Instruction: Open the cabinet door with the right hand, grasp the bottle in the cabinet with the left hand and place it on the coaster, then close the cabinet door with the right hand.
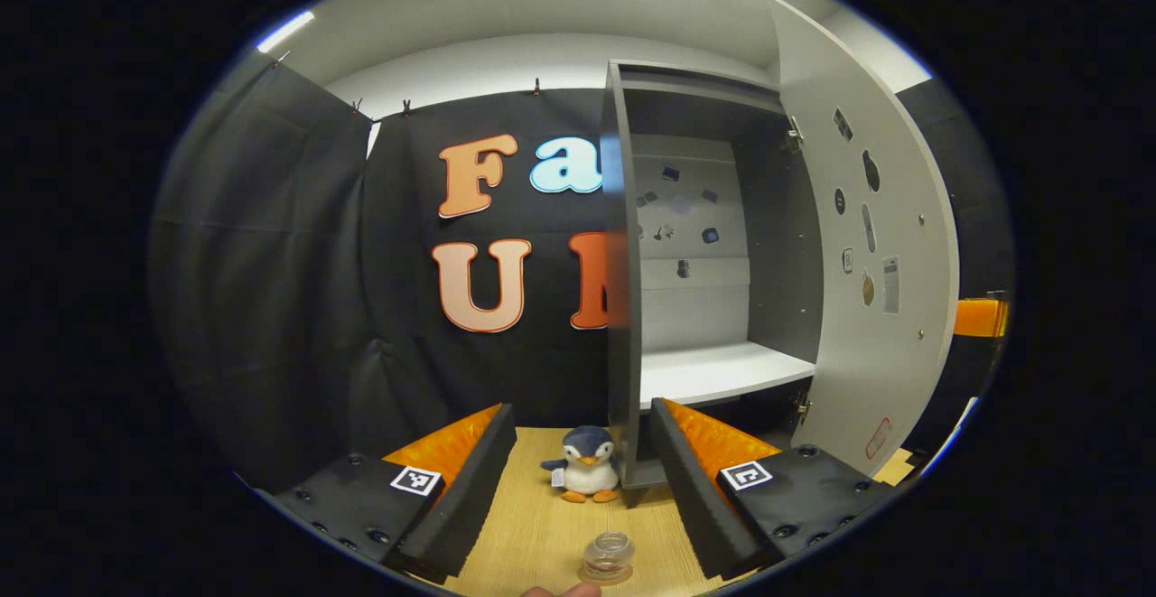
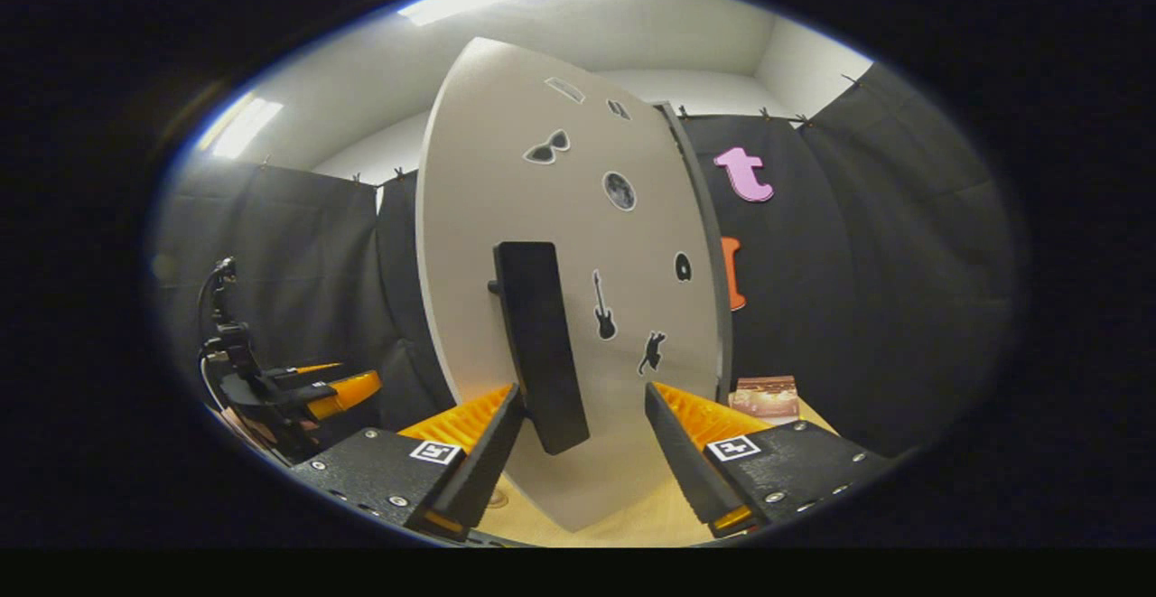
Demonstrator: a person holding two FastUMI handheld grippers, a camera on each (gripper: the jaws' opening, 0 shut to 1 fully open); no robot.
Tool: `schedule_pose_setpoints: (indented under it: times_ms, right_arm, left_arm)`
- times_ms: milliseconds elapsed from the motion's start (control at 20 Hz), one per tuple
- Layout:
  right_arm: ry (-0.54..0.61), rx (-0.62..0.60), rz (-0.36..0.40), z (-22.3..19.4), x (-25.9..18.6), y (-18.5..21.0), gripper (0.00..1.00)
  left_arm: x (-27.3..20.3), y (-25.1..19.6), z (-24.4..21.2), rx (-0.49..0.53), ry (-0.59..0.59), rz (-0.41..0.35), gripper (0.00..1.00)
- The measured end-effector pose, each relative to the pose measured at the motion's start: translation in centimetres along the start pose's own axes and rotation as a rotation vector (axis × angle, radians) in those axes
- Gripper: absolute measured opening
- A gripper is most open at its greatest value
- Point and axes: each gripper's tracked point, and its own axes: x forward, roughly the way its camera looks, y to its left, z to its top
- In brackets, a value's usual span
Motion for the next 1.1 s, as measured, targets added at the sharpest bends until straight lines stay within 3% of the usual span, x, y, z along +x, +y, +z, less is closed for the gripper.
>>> schedule_pose_setpoints:
  times_ms: [800,1100]
  right_arm:
    - [-0.006,-0.034,0.006,-1.0,12.2,8.0,0.93]
    - [-0.012,-0.036,0.012,-1.2,17.4,10.1,0.95]
  left_arm:
    - [3.3,5.7,-1.6,-0.041,0.025,0.02,0.95]
    - [3.6,5.5,-1.1,-0.027,-0.004,-0.008,0.95]
